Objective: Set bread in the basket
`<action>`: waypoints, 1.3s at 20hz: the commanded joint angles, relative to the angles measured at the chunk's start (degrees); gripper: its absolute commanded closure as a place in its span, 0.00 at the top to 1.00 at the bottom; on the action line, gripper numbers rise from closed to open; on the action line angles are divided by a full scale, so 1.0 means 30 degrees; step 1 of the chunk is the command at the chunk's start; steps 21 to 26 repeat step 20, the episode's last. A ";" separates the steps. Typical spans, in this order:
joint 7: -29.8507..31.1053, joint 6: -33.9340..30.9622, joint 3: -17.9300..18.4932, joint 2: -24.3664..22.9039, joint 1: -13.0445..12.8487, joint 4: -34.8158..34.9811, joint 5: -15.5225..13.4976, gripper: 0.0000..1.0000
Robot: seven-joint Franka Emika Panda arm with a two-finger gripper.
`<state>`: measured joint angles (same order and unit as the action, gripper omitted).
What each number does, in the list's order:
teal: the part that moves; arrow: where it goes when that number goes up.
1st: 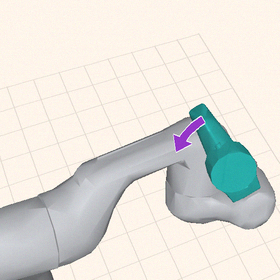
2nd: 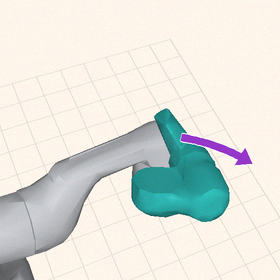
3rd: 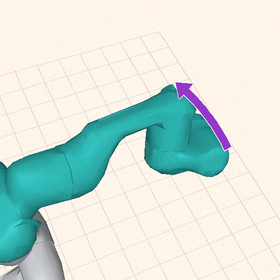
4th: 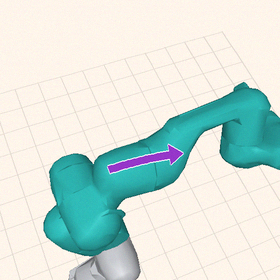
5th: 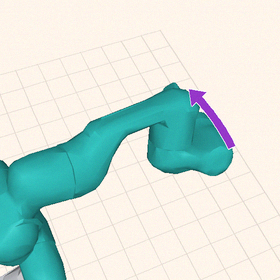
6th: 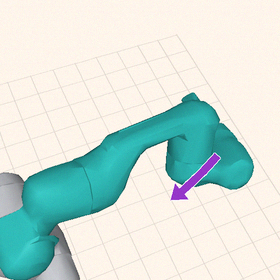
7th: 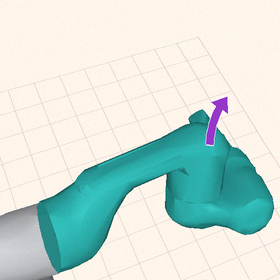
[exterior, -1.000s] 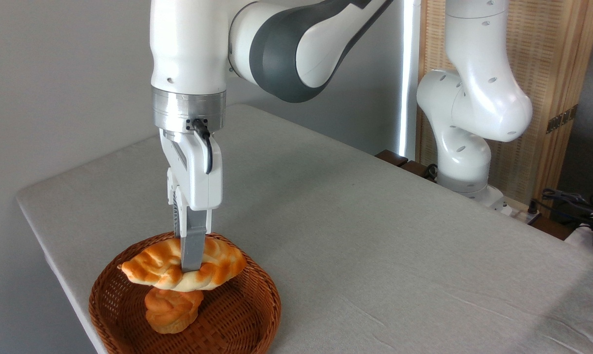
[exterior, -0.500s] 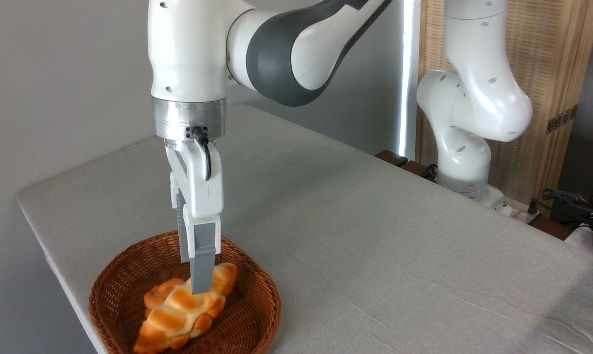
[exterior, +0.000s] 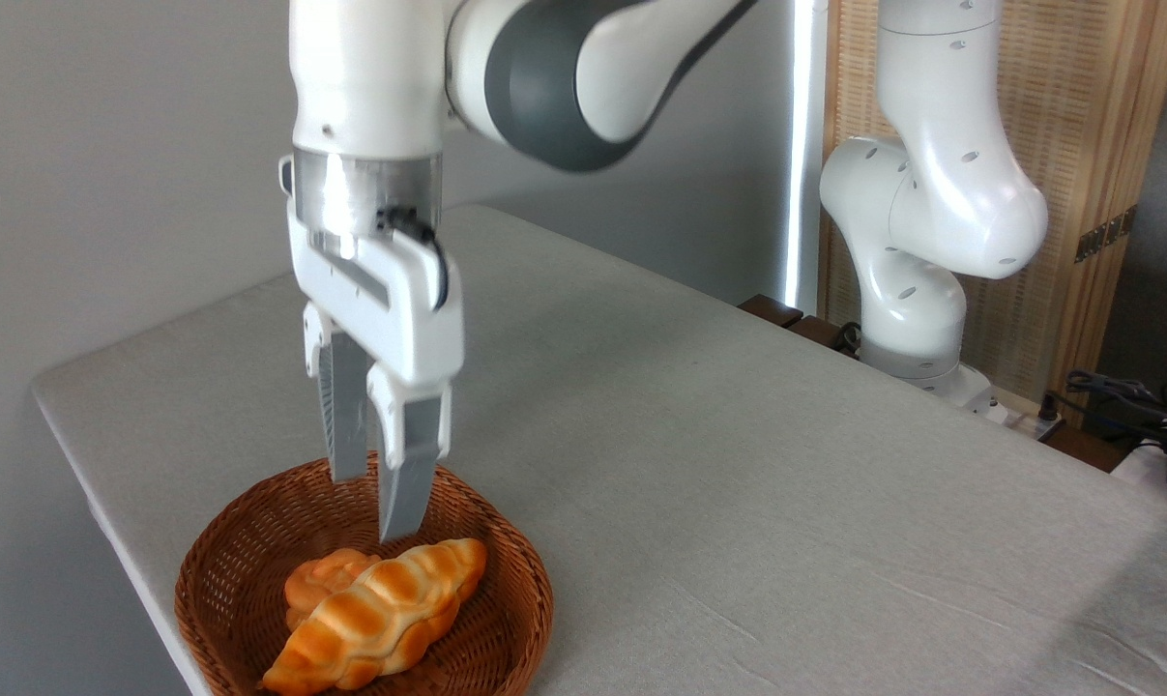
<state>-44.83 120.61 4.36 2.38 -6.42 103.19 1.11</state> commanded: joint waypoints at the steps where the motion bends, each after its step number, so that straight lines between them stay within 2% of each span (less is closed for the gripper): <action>1: 0.2430 -0.5120 -0.0838 -0.0501 0.0148 -0.2250 -0.0341 1.00; 4: 0.2990 -0.8760 -0.0897 -0.0441 0.0527 -0.4130 -0.0953 1.00; 6: 0.2902 -0.9673 -0.1130 -0.0441 0.0938 -0.4453 -0.1045 1.00; 8: 0.2844 -1.0407 -0.1161 -0.0383 0.0940 -0.4747 -0.0899 1.00; 12: 0.2317 -1.0439 -0.1073 -0.0412 0.0940 -0.4719 -0.0869 1.00; 26: 0.2316 -0.9913 -0.0897 -0.0412 0.0940 -0.4719 -0.0869 1.00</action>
